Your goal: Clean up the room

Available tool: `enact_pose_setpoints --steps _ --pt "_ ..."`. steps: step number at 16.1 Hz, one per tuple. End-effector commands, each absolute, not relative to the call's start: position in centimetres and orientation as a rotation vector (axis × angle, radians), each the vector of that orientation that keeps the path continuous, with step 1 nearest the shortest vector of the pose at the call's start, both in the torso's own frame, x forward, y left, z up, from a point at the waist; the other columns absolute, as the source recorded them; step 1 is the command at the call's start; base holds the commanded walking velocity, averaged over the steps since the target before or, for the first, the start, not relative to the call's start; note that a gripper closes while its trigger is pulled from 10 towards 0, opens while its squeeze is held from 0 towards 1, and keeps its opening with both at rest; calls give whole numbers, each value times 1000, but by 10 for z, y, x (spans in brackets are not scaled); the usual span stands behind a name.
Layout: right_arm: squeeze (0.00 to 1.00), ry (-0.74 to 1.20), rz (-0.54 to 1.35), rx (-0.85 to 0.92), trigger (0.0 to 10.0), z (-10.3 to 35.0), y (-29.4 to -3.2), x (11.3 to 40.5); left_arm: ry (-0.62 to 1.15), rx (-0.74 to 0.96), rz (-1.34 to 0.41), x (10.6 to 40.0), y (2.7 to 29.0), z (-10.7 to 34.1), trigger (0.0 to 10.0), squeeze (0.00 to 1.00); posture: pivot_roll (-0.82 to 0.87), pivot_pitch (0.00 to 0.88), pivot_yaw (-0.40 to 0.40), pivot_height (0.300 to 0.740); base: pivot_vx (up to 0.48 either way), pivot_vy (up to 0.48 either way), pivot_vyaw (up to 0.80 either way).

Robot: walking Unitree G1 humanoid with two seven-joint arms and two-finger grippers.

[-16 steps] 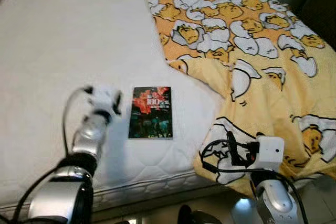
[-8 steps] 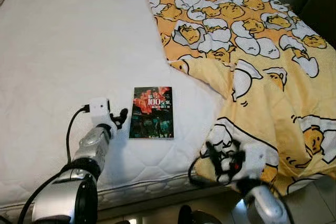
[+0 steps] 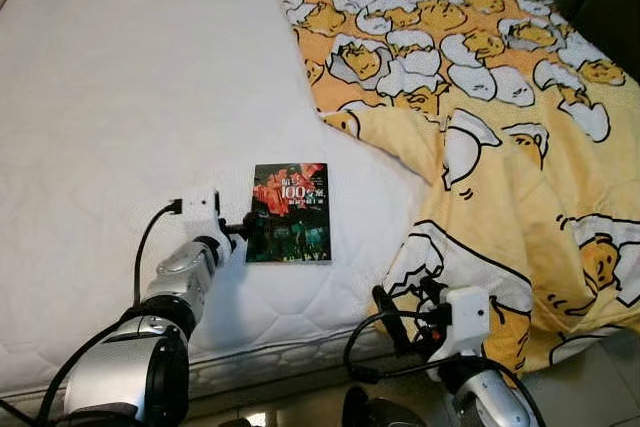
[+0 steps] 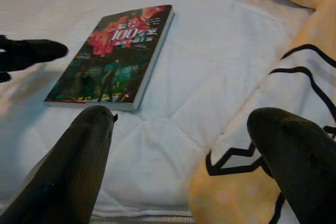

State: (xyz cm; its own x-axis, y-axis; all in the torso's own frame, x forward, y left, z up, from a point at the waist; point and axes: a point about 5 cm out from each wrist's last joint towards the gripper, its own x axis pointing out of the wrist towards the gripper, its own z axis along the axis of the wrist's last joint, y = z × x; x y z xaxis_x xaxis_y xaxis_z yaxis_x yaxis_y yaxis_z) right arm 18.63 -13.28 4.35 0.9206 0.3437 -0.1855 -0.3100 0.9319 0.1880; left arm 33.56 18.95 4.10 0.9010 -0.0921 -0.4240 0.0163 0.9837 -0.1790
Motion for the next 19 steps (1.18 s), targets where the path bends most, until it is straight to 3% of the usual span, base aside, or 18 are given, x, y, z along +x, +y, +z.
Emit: enact_pose_setpoints --steps 1,10,14,19 --pt "0 211 360 140 10000 49 -132 184 487 -164 -53 331 187 34 10000 1000 -153 164 -11 740 0 0 0" --pt "0 239 362 85 10000 59 -148 169 599 -121 -121 316 165 12 10000 1000 -240 185 -44 740 0 0 0" --pt "0 260 373 75 10000 59 -147 164 536 -75 27 319 186 18 10000 1000 -246 188 -45 740 0 0 0" --pt "0 270 387 79 10000 65 -142 162 688 -310 40 298 176 -7 10000 1000 -245 192 -58 740 0 0 0"
